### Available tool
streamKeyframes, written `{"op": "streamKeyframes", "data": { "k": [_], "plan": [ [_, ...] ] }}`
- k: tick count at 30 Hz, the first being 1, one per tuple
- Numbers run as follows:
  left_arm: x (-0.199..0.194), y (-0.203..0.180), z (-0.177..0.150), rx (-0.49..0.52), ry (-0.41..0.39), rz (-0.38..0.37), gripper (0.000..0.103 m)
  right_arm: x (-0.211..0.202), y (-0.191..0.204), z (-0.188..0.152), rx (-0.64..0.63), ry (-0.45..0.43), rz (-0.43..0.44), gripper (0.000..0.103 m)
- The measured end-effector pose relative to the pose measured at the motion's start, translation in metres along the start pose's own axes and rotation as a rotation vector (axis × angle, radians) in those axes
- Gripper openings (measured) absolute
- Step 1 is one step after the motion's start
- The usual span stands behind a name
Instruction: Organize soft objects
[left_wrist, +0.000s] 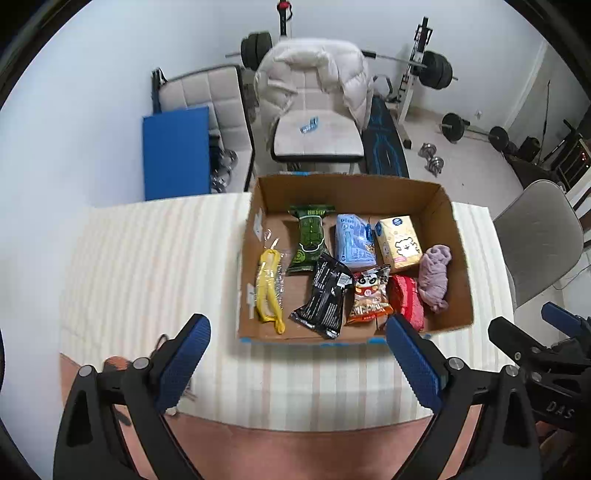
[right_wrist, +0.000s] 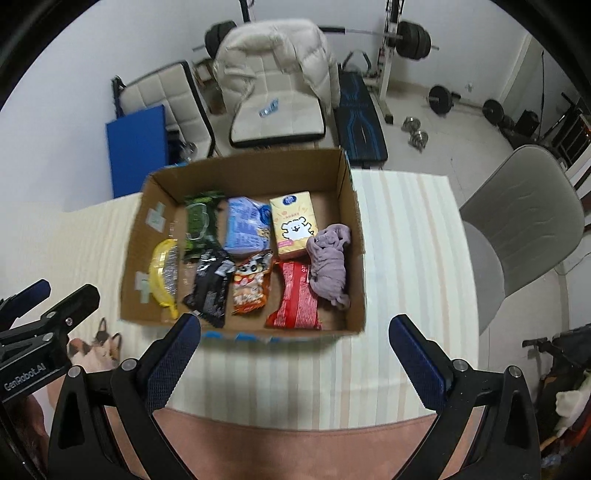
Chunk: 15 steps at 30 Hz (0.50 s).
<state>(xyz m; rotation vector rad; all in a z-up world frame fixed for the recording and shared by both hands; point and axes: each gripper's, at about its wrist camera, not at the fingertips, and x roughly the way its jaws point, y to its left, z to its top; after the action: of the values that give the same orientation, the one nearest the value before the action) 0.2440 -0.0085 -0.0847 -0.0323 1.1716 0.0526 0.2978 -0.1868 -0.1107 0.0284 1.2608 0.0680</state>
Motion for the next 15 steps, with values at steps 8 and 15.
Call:
{"op": "streamKeyframes", "data": {
  "k": [8,15],
  "plan": [
    [-0.065,-0.001,-0.025,0.003,-0.052,0.000,0.097,-0.077,0.005,-0.039,-0.006,-0.089,0.042,0.103],
    [-0.114,-0.002,-0.042,0.008,-0.098,-0.015,0.097,-0.143,0.007,-0.066,-0.018,-0.155,0.053,0.103]
  ]
}}
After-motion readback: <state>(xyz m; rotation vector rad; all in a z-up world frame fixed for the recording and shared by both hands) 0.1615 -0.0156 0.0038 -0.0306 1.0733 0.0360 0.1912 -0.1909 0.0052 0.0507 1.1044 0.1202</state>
